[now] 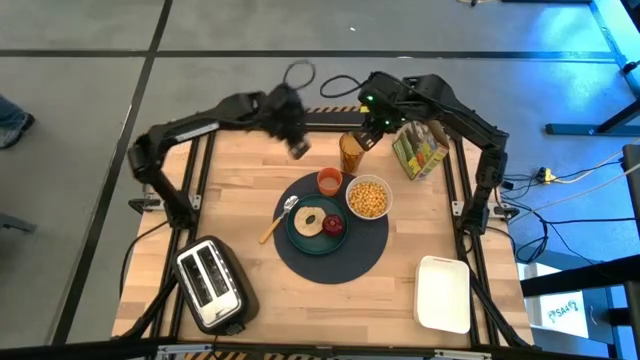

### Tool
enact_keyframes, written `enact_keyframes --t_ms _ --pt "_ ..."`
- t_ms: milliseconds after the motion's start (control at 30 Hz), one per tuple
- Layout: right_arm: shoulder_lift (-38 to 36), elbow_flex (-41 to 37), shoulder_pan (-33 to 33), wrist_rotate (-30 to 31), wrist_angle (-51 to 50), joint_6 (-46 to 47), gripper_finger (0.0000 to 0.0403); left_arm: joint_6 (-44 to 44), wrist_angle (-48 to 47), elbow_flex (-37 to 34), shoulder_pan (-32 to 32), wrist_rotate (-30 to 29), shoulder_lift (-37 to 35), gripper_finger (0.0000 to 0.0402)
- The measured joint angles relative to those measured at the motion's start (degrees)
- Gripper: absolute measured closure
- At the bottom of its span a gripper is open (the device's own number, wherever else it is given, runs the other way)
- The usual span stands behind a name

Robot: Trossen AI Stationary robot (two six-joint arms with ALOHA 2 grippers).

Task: Arrange a breakfast setting
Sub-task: Adjust the yellow spoon

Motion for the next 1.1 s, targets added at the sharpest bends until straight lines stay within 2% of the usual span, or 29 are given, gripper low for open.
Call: enact_keyframes --t_ms 167,300,433,700,900,1100 --pt "-3.0 -3.9 1.1 3.3 0.6 0.4 0.0221 -6.6 -6.2 -15.2 -5.1 -0.1 -8.0 0.0303" --pt "-6.1 -7.0 4.1 5.4 0.5 3.3 0.0221 -15.3 -4.3 -28.8 -9.2 2.8 -9.9 0.0311" --pt "-8.3 -8.9 9.0 9.2 1.1 5.9 0.0221 -21.1 -0.6 -36.6 -13.3 3.2 -9.5 0.032" --pt "-10.4 -9.1 14.0 13.6 1.8 8.9 0.0221 -28.7 4.2 -42.7 -18.2 6.3 -8.0 0.0346" --pt "-11.5 -9.2 16.2 16.2 0.8 11.0 0.0221 -36.1 14.0 -46.9 -23.6 6.1 -7.9 0.0367" --pt "-12.7 -9.2 17.7 18.9 -0.1 12.5 0.0221 -41.1 14.5 -48.7 -26.3 5.9 -7.9 0.0391"
